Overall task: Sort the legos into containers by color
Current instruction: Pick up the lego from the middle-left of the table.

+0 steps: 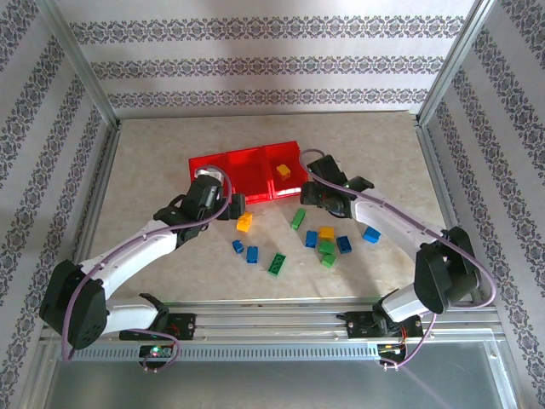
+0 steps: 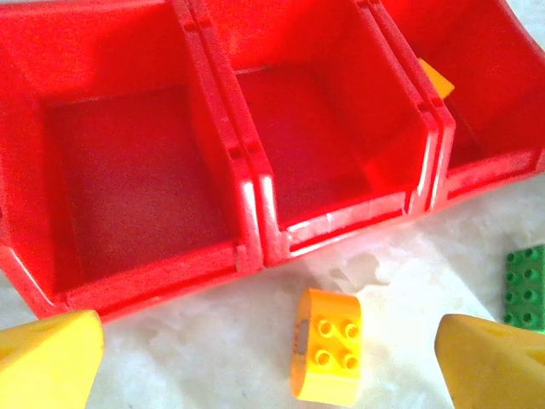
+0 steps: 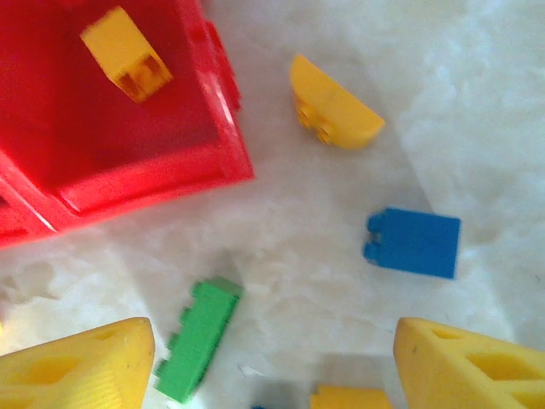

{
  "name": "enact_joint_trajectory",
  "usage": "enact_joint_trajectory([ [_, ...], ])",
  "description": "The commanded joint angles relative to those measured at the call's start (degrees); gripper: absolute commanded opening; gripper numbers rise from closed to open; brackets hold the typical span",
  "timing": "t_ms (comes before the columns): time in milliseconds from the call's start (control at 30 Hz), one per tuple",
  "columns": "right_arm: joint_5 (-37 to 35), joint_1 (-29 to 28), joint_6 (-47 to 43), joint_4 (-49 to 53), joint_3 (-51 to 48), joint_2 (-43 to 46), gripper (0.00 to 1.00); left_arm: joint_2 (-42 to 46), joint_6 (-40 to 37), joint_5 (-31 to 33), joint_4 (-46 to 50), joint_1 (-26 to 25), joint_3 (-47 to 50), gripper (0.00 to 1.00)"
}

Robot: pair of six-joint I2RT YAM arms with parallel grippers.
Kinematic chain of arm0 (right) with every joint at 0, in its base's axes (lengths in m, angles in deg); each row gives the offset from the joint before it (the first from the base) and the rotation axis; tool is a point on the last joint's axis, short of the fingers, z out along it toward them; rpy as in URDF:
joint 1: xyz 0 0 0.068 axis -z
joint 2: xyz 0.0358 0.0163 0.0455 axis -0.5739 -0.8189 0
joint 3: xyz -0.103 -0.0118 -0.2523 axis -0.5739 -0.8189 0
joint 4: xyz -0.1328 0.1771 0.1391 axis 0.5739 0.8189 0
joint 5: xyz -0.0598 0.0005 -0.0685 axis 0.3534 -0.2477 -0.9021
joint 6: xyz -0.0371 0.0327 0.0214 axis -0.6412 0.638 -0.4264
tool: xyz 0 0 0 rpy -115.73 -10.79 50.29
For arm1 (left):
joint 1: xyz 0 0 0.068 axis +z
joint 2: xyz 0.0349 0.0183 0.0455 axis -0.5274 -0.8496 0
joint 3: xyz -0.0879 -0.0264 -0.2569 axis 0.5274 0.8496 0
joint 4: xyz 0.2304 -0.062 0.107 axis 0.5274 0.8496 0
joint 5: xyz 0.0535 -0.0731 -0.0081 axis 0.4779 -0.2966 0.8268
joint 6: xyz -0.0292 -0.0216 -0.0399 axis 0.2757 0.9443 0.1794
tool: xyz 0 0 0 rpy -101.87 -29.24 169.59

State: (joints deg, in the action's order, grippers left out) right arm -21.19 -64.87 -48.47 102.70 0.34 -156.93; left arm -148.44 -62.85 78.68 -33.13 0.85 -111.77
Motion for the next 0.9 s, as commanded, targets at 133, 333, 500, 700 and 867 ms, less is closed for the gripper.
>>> enact_joint_trajectory([
  [133,-3.0,1.0,4.7,0.7,-7.1,6.9,0.81,-0.9,3.0,1.0,5.8,-5.8,-1.1,1.0],
  [333,-3.6,1.3,5.4,1.5,-9.6,10.0,0.91,-0.5,6.2,3.0,9.6,-9.8,-0.4,0.98],
  [500,-4.2,1.3,6.2,1.6,-11.6,12.1,0.98,0.1,10.2,3.9,12.3,-13.0,0.7,0.95],
  [700,-5.2,1.4,6.8,2.3,-12.5,13.5,0.98,0.2,15.4,5.8,16.5,-15.4,2.4,0.91],
  [867,-5.4,1.5,7.4,2.1,-13.4,14.1,0.98,-0.9,16.8,6.8,16.2,-15.4,3.5,0.89],
])
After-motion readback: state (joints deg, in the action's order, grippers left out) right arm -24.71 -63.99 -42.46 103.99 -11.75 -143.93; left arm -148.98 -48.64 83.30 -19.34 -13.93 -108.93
